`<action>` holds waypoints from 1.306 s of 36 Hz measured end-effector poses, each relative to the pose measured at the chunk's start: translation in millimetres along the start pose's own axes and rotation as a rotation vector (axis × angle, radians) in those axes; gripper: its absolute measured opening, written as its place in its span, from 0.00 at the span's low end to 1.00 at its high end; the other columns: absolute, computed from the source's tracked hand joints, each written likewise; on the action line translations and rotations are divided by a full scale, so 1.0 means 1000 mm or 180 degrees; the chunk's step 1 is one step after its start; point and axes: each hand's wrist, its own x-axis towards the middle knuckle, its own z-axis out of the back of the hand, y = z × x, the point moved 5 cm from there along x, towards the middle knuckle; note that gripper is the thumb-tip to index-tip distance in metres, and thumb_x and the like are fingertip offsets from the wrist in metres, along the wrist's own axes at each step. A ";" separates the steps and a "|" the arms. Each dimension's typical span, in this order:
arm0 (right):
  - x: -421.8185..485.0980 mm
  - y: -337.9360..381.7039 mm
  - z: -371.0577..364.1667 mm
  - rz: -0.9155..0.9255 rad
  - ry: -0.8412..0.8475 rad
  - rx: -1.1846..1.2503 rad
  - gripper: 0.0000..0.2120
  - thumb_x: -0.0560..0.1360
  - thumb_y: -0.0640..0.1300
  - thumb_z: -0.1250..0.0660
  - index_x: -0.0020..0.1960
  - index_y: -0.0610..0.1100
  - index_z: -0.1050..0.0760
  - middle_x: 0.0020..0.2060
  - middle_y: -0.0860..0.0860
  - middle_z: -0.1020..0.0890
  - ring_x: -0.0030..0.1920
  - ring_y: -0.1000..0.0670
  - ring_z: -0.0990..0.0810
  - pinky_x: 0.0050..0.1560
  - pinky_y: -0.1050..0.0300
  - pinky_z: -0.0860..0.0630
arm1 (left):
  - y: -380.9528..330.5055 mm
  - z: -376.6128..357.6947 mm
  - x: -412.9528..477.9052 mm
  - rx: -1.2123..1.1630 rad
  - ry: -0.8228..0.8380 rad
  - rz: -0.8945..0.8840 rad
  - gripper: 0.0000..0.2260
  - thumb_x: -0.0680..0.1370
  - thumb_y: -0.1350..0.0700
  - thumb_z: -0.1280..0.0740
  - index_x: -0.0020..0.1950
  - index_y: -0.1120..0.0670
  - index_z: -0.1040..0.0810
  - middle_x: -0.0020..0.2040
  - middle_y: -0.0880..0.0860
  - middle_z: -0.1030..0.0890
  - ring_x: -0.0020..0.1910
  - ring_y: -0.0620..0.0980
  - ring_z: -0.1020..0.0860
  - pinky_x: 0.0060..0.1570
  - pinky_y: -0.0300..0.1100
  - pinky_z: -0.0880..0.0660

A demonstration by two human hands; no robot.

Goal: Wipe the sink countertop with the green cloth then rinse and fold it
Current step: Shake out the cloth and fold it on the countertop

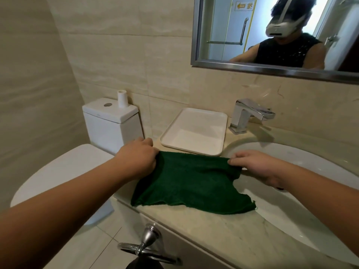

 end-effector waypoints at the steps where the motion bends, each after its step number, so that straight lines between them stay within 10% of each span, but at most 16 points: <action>1: -0.001 0.006 0.005 0.0055 -0.0019 0.0040 0.08 0.81 0.45 0.32 0.45 0.43 0.20 0.45 0.44 0.17 0.50 0.45 0.19 0.64 0.42 0.21 | -0.005 0.003 0.002 -0.0034 -0.0105 -0.0008 0.17 0.84 0.46 0.41 0.69 0.46 0.19 0.59 0.52 0.23 0.57 0.53 0.26 0.57 0.51 0.23; 7: -0.014 0.051 0.015 0.0199 -0.0031 -0.0161 0.09 0.81 0.47 0.32 0.52 0.41 0.23 0.35 0.46 0.18 0.31 0.48 0.18 0.27 0.56 0.23 | -0.047 0.038 0.013 -0.1614 -0.0178 -0.0086 0.12 0.83 0.42 0.33 0.59 0.46 0.16 0.54 0.47 0.17 0.50 0.45 0.20 0.52 0.43 0.22; 16: -0.023 0.115 -0.040 0.0141 0.0165 0.0796 0.09 0.80 0.40 0.33 0.58 0.37 0.24 0.39 0.39 0.18 0.29 0.42 0.19 0.30 0.51 0.18 | -0.093 0.045 0.002 -0.4790 0.0926 -0.0058 0.18 0.79 0.43 0.25 0.60 0.55 0.17 0.52 0.57 0.12 0.50 0.55 0.12 0.49 0.47 0.15; 23: -0.027 0.147 -0.080 0.0059 0.0617 0.1494 0.12 0.83 0.41 0.38 0.65 0.40 0.29 0.54 0.34 0.18 0.35 0.39 0.13 0.28 0.55 0.18 | -0.049 0.021 -0.001 -0.5668 0.1051 0.0242 0.17 0.79 0.53 0.24 0.64 0.59 0.17 0.59 0.64 0.14 0.60 0.64 0.15 0.61 0.58 0.18; 27: -0.020 0.155 -0.095 0.0396 0.0613 0.1110 0.08 0.82 0.39 0.37 0.59 0.40 0.24 0.49 0.37 0.18 0.39 0.41 0.12 0.36 0.49 0.15 | -0.023 0.011 -0.007 -0.6084 0.1232 0.0366 0.16 0.81 0.64 0.29 0.69 0.62 0.21 0.61 0.63 0.14 0.59 0.61 0.14 0.51 0.49 0.16; 38: -0.010 0.129 -0.115 0.0739 0.0719 -0.1472 0.13 0.74 0.54 0.23 0.53 0.47 0.17 0.41 0.48 0.14 0.36 0.52 0.18 0.32 0.59 0.24 | 0.027 -0.012 -0.003 -0.4193 0.0502 0.1322 0.12 0.77 0.63 0.26 0.59 0.55 0.18 0.55 0.59 0.15 0.52 0.58 0.14 0.47 0.47 0.13; 47: -0.021 0.143 -0.133 0.1023 0.1052 -0.2002 0.12 0.78 0.54 0.30 0.60 0.56 0.15 0.52 0.59 0.14 0.53 0.56 0.17 0.61 0.53 0.20 | 0.027 0.007 -0.020 -0.2611 -0.0073 0.0656 0.26 0.77 0.58 0.25 0.71 0.39 0.26 0.63 0.49 0.24 0.54 0.49 0.21 0.46 0.39 0.22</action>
